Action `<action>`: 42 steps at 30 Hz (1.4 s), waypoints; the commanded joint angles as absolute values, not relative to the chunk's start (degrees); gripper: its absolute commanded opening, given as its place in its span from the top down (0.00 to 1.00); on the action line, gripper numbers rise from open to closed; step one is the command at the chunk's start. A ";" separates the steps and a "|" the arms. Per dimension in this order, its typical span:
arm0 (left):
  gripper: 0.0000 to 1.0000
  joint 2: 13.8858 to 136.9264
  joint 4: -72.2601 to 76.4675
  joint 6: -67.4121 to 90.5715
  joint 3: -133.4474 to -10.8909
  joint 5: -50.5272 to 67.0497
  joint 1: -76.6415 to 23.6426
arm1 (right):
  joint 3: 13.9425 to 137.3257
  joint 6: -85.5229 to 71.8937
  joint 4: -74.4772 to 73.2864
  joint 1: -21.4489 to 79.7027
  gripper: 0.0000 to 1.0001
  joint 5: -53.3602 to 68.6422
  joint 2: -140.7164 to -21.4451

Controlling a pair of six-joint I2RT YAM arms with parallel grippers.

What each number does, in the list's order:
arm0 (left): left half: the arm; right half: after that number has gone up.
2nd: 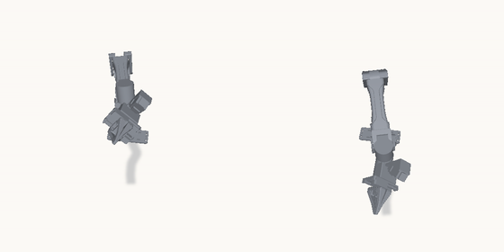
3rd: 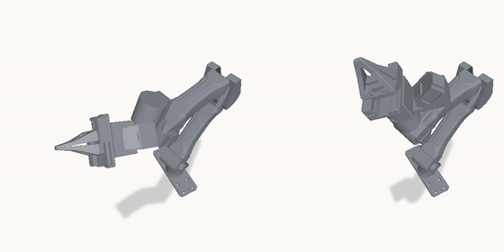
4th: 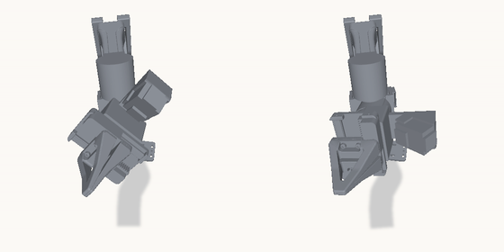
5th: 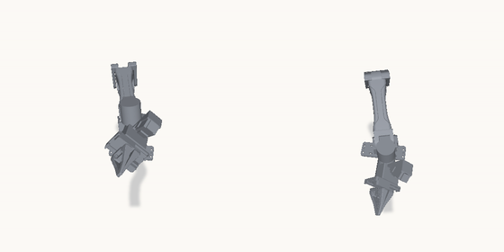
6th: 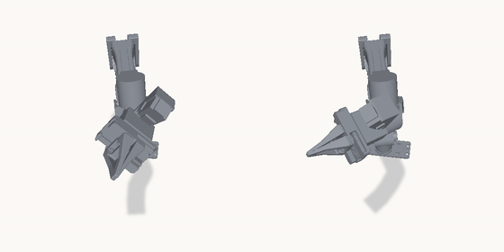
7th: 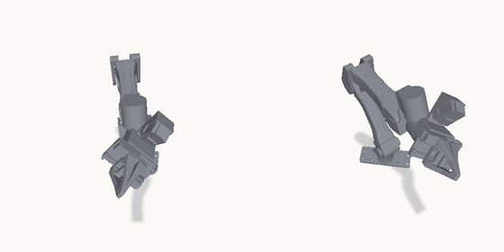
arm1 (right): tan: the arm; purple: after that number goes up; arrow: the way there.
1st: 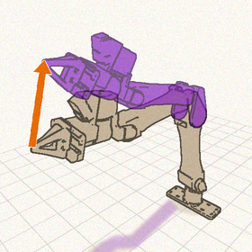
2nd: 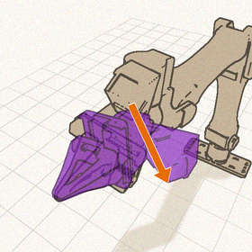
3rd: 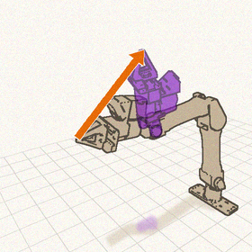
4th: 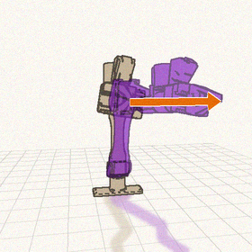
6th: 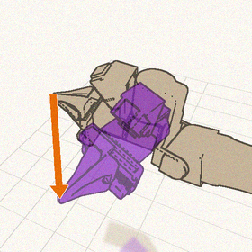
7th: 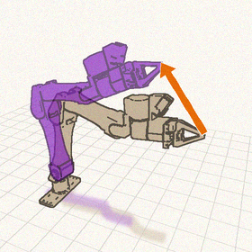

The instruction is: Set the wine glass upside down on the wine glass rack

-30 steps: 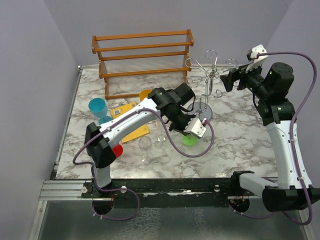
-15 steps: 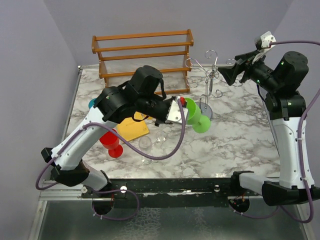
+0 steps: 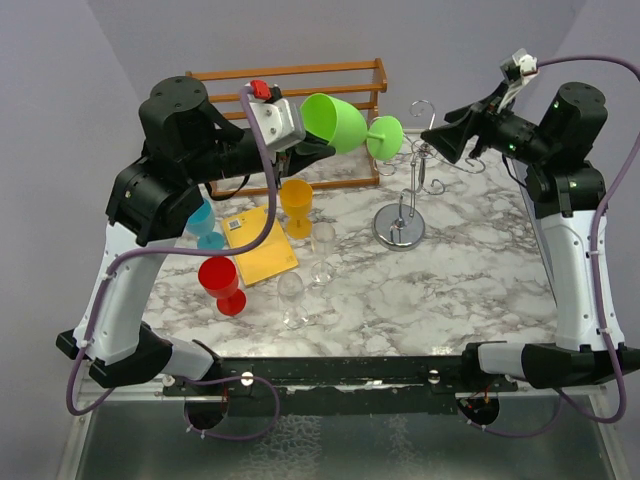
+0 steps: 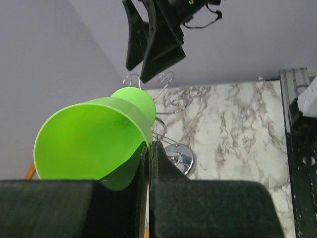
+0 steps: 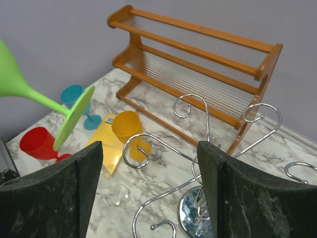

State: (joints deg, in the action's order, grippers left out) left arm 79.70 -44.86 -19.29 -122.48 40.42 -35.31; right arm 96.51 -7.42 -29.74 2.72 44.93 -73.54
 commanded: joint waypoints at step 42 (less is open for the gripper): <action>1.00 88.57 -22.96 -3.82 -123.88 38.14 -35.15 | 100.12 -26.08 -17.00 6.50 0.89 42.96 -79.82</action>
